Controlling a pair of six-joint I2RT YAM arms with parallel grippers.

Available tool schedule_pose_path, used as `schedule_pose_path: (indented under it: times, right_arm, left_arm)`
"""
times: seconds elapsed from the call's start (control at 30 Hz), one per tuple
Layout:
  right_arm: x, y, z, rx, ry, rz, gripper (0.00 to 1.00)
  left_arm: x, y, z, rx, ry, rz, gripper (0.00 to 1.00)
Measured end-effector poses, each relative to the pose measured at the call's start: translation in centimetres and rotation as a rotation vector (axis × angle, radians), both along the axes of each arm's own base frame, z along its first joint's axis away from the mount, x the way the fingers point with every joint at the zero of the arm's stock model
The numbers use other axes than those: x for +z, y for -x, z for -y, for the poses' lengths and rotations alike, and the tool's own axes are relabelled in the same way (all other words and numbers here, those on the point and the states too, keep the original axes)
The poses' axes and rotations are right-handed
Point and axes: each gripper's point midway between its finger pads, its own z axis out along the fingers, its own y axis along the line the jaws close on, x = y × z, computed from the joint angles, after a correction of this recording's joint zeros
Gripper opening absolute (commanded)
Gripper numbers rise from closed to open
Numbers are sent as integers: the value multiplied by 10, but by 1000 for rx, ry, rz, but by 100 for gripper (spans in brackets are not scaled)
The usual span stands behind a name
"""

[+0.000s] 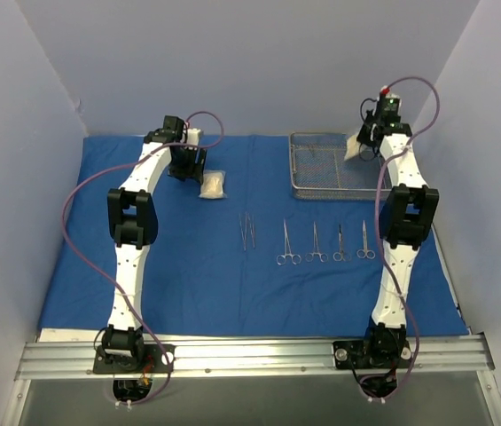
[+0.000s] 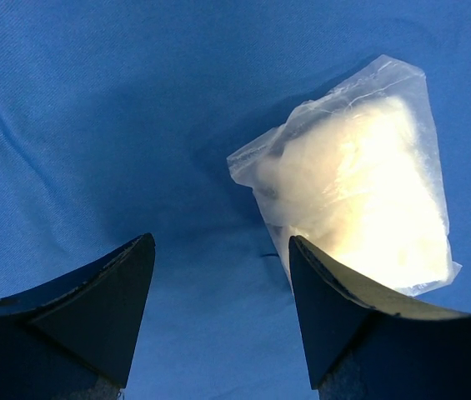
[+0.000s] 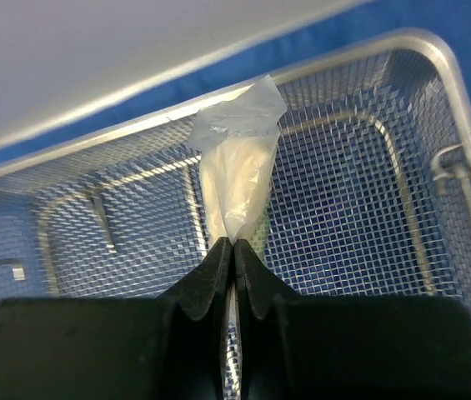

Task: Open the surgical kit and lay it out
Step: Pick up the medical item from the container, then place the medical item in the surgical kit.

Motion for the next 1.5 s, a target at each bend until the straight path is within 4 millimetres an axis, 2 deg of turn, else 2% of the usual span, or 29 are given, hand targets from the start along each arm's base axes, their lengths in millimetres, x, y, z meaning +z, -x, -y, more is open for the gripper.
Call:
schedule_pose_path:
  times: [0.13,0.23,0.3,0.33,0.37,0.47,0.5,0.57,0.63,0.7,0.8,0.9,1.07,1.23,1.33,1.5]
  right_arm:
    - [61,0,-7,6,14,105,0]
    - [105,3,-31,25,10,188,0]
    - [127,5,-64,63,-17,244,0]
    - [136,8,-86,90,-36,270,0]
    - [144,10,-118,130,-68,298,0]
    - [148,22,-208,255,-159,340,0]
    - [145,26,-230,284,-183,341,0]
    - [131,43,-292,371,-244,318,0]
    - [115,55,-334,429,-295,294,0]
    - [96,63,-361,454,-339,262,0]
    - [57,70,-373,439,-394,194,0]
    - [16,73,-361,382,-421,121,0]
    - [-31,68,-348,326,-442,47,0]
    - [-74,78,-353,354,-482,-44,0]
    - [-92,89,-362,393,-507,-98,0]
    - [-97,96,-367,422,-530,-125,0]
  left_arm:
    - [0,0,-2,2,-1,0,75]
    - [0,0,-3,5,-1,-1,75]
    - [2,0,-5,10,-1,-1,75]
    - [3,0,-7,13,-1,0,75]
    - [5,-1,-8,17,0,2,75]
    - [13,-2,-15,35,3,12,75]
    - [16,-2,-18,42,4,17,75]
    - [23,-4,-24,53,6,29,75]
    - [29,-4,-27,61,9,39,75]
    - [33,-4,-30,68,9,43,75]
    - [34,-4,-31,73,11,44,75]
    - [28,-1,-32,75,10,29,75]
    - [23,1,-33,77,8,16,75]
    - [24,1,-36,83,9,16,75]
    - [24,0,-37,84,9,19,75]
    - [24,0,-37,86,9,19,75]
